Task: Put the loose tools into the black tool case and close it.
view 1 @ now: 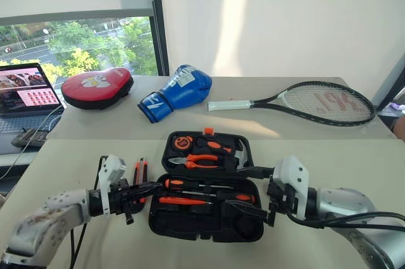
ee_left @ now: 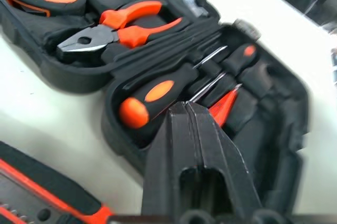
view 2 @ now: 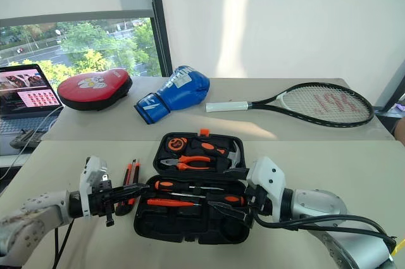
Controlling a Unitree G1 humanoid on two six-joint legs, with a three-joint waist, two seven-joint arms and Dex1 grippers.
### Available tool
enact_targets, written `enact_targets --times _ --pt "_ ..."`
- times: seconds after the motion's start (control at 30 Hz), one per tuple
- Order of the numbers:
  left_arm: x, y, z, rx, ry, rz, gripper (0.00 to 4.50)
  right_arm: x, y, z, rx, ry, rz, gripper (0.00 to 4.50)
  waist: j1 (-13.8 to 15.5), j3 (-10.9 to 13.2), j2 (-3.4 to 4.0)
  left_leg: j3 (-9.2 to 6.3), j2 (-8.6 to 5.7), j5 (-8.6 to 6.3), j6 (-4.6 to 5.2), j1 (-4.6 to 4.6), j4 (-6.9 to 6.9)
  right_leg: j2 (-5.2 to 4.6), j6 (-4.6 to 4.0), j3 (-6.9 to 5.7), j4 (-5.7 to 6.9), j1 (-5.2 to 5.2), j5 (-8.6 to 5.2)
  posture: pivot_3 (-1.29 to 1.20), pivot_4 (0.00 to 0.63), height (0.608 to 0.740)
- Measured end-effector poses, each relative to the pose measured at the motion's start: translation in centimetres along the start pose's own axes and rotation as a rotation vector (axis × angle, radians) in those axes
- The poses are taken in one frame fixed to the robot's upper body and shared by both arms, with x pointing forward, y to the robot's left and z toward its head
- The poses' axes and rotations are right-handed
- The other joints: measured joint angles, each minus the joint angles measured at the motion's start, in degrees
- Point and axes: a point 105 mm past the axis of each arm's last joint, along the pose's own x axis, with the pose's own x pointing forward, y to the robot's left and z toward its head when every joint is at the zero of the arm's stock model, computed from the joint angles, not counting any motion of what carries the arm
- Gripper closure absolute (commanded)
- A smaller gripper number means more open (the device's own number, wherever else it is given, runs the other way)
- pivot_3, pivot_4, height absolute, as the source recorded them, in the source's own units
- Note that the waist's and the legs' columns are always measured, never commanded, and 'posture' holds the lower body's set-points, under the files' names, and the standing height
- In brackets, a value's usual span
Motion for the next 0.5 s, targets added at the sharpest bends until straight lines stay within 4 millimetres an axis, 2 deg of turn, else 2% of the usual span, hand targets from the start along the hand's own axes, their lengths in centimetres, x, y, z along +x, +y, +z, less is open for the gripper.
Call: enact_targets --times 0.17,0.5 --pt "0.37 -0.58 -1.08 0.052 -0.051 -0.011 4.48 0.01 -0.01 -0.01 0.0 0.0 -0.002 0.0 0.4 0.0 0.0 -0.02 0.03 -0.01 0.02 -0.01 0.29 -0.02 -0.02 0.0 0.15 0.05 0.01 0.0 0.15 0.74" --pt "0.32 -0.34 -1.24 0.139 -0.022 -0.044 4.48 -0.02 -0.02 -0.12 0.005 0.002 -0.009 0.0 0.5 0.0 0.01 -0.04 0.03 0.06 0.18 0.01 0.44 -0.13 -0.06 0.07 0.19 0.14 0.31 0.0 0.15 0.74"
